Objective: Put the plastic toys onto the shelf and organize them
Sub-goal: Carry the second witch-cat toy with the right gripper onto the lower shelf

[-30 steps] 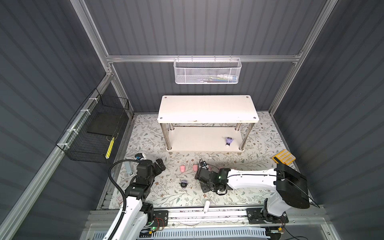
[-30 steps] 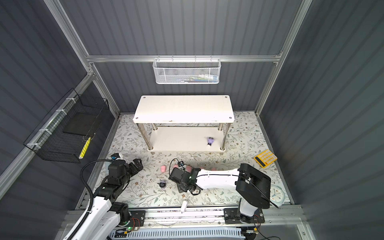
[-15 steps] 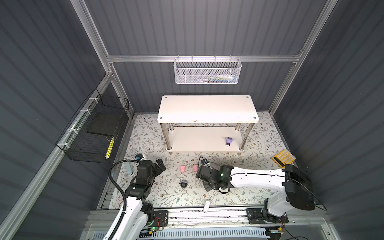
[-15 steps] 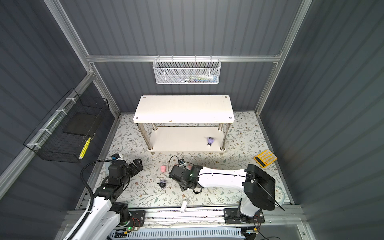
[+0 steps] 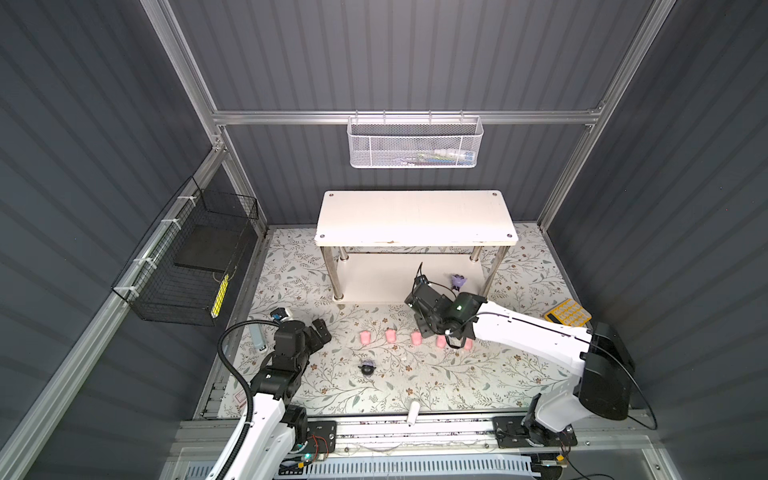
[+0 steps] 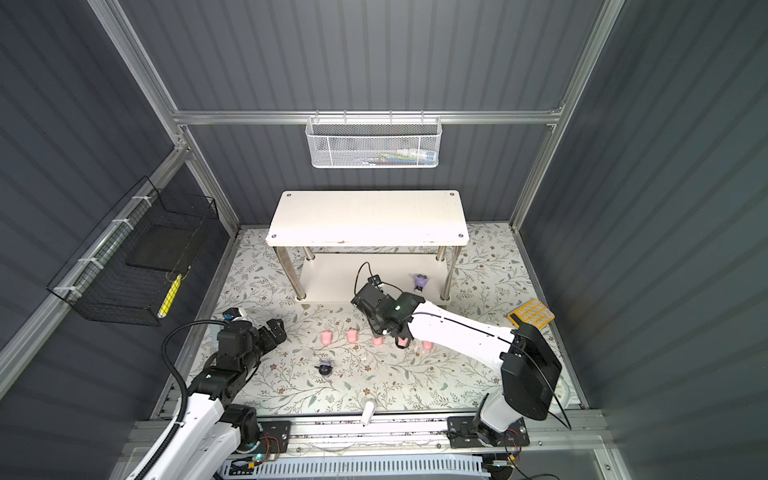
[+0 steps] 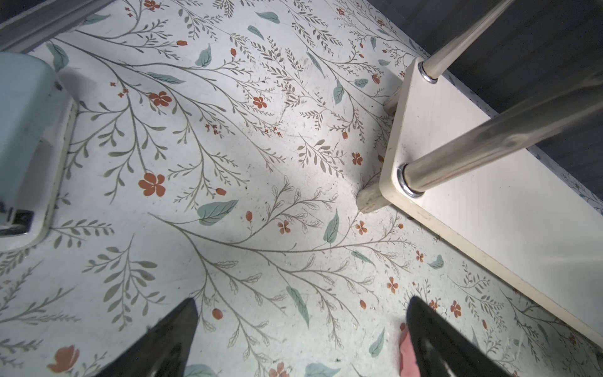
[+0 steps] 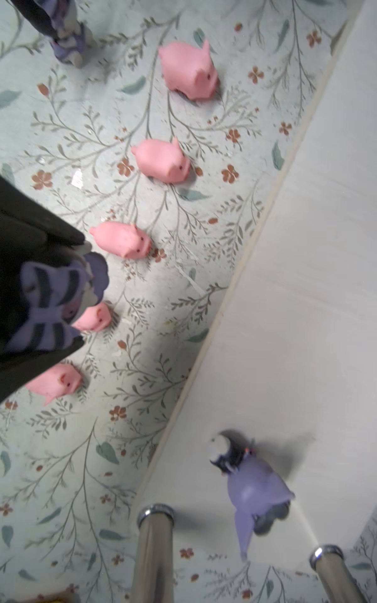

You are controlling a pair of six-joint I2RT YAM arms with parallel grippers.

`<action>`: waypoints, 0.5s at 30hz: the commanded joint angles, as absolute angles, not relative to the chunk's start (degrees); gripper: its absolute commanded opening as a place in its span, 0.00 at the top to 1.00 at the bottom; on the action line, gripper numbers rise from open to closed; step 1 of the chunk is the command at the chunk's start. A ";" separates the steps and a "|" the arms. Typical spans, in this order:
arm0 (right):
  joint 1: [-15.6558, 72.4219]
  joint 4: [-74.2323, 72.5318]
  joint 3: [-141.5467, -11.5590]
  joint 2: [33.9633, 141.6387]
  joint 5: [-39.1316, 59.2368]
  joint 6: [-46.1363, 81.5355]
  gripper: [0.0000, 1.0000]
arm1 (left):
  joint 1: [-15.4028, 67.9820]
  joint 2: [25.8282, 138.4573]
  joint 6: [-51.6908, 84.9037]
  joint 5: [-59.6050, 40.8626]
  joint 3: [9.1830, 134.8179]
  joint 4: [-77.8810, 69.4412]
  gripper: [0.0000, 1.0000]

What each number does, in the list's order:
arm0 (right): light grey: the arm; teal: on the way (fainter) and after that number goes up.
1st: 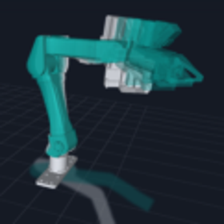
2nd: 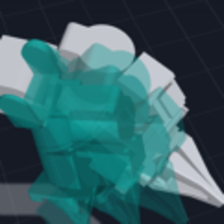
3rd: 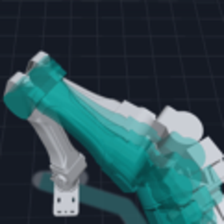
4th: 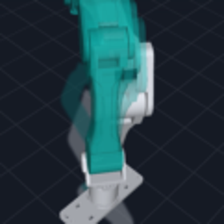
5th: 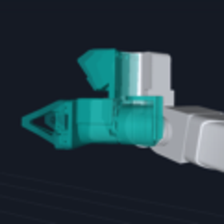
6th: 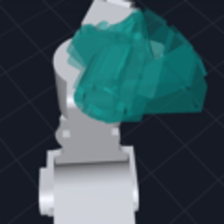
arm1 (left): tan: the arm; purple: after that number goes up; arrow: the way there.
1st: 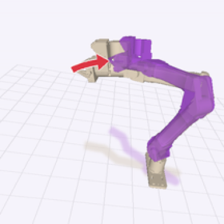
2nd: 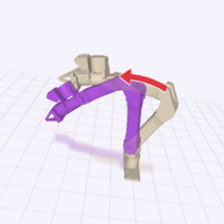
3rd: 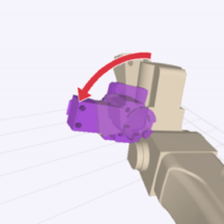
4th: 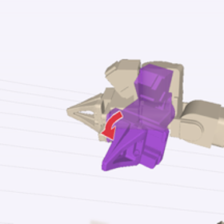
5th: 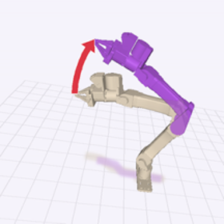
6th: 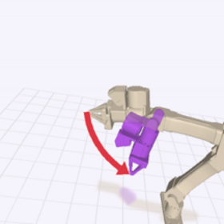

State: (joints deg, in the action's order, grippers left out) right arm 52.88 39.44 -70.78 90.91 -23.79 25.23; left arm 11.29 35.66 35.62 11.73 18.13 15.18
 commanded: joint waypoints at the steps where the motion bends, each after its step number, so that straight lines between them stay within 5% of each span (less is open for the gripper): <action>1: 50.06 37.17 -74.27 93.25 -26.14 19.02 0.61 | 11.51 35.95 34.80 11.79 18.11 14.42 0.00; 15: 45.36 28.14 -76.46 99.30 -23.38 10.18 0.62 | 11.51 35.82 34.72 11.84 17.72 14.77 0.00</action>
